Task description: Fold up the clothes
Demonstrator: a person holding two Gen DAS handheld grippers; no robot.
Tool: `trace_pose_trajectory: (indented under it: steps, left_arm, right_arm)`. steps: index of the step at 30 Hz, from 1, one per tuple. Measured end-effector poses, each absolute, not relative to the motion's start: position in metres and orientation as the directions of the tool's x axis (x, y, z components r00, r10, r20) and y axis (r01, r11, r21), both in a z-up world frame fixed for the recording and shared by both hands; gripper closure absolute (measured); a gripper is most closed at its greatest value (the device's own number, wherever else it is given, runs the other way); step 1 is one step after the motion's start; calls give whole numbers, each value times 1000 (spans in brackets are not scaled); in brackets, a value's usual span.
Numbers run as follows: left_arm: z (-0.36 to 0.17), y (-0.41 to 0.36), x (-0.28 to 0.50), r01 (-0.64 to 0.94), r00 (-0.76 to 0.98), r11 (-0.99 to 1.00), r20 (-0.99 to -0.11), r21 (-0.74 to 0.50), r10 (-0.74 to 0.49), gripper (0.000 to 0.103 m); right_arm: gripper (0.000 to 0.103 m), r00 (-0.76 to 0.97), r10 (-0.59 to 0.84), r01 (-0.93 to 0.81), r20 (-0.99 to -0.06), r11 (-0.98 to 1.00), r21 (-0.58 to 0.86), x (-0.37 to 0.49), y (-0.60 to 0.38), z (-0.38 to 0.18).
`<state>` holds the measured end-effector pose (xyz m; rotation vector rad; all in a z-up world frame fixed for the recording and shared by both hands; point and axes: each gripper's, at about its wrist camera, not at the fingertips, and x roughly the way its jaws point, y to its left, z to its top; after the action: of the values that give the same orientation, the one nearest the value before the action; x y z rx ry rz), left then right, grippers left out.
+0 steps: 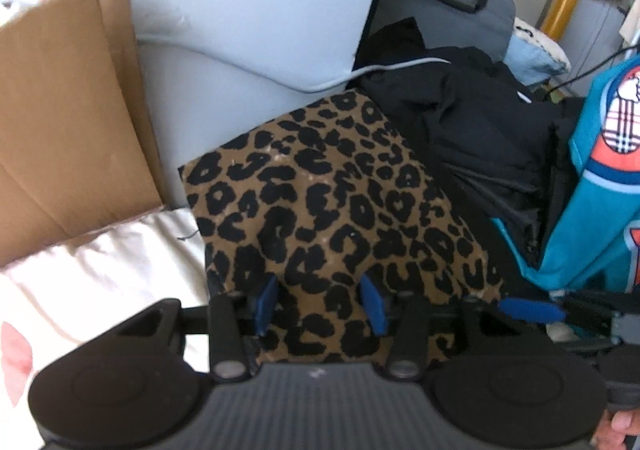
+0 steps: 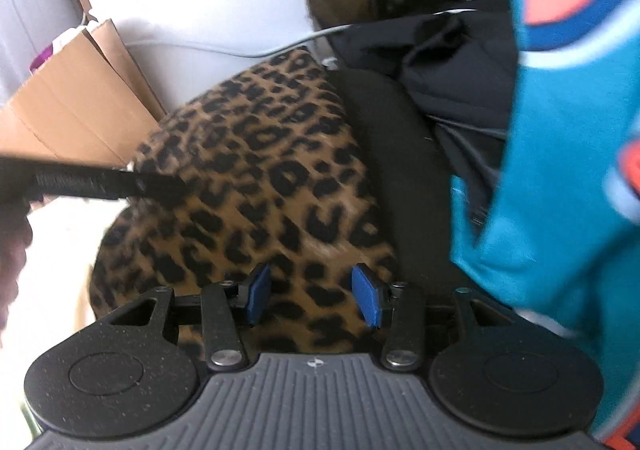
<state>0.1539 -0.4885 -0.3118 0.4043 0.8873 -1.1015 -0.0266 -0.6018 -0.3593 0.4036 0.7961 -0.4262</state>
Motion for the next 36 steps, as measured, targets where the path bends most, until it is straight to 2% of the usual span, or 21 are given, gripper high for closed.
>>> trace_pose_trajectory:
  steps: [2,8,14,16,21,32,33,36]
  left_arm:
    - [-303,-483,146,903,172,412,-775,-123,-609,64]
    - [-294,-462,122,923,124,353,-750,-153,-650,65]
    - [-310,-464,125,907,128,392,-785,-155,-606,65]
    - [-320,-463,125,910,146,397,-802,-121,-579,64]
    - [-332,-450,131,901,141,415,-821,-125,-553,56]
    - [-324,-420,129,838,116,497,-817,-224,-564,60]
    - [-324,-416,128,830,103,501,-817,-244,-568,60]
    - [-325,-407,122,818,78,505,-818,-274,-570,59]
  right_arm:
    - [52,623,-234,531,-746,827,184,-40,-602,-354]
    - [52,669,-240,529,-703,818,225,-56,-594,-339]
    - [52,686,-199,491,-700,837,243,-43,-578,-342]
    - [53,666,-194,492,-720,840,229,-39,-573,-352]
    - [54,638,-204,513,-743,831,212,-51,-567,-369]
    - [55,585,-197,549,-787,810,205,-92,-563,-371]
    - [59,588,-193,554,-785,804,217,-94,-562,-370]
    - [59,613,-168,559,-772,783,274,-102,-561,-367]
